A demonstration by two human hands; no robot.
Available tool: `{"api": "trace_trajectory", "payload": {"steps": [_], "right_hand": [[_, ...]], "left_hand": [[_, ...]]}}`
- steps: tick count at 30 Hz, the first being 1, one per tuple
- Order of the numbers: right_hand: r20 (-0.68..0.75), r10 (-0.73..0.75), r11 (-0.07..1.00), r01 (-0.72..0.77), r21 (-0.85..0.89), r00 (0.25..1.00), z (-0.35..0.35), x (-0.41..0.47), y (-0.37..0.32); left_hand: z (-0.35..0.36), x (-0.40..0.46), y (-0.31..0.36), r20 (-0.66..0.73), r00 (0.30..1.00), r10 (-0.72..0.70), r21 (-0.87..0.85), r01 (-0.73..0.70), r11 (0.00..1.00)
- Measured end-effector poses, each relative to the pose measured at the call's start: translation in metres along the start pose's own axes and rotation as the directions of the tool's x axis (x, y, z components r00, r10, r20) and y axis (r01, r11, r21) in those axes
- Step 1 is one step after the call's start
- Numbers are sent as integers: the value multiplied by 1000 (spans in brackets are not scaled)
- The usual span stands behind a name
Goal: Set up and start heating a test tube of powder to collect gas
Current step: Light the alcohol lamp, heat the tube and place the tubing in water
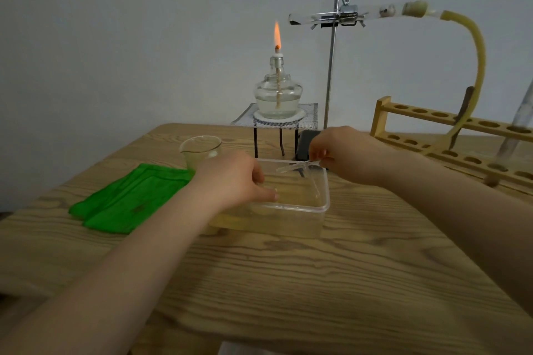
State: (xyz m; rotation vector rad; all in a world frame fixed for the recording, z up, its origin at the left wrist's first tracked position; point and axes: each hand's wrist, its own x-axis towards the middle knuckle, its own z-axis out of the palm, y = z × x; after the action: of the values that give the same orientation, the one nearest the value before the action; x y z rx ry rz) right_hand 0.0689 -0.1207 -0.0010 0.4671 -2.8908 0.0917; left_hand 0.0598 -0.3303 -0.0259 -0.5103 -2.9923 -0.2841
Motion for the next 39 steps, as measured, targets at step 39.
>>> {"api": "trace_trajectory", "payload": {"steps": [39], "right_hand": [[236,-90,979,130,-157,967,55,35,-42]], "left_hand": [[5,5,5,-65,998,-1,162,11,987]]}}
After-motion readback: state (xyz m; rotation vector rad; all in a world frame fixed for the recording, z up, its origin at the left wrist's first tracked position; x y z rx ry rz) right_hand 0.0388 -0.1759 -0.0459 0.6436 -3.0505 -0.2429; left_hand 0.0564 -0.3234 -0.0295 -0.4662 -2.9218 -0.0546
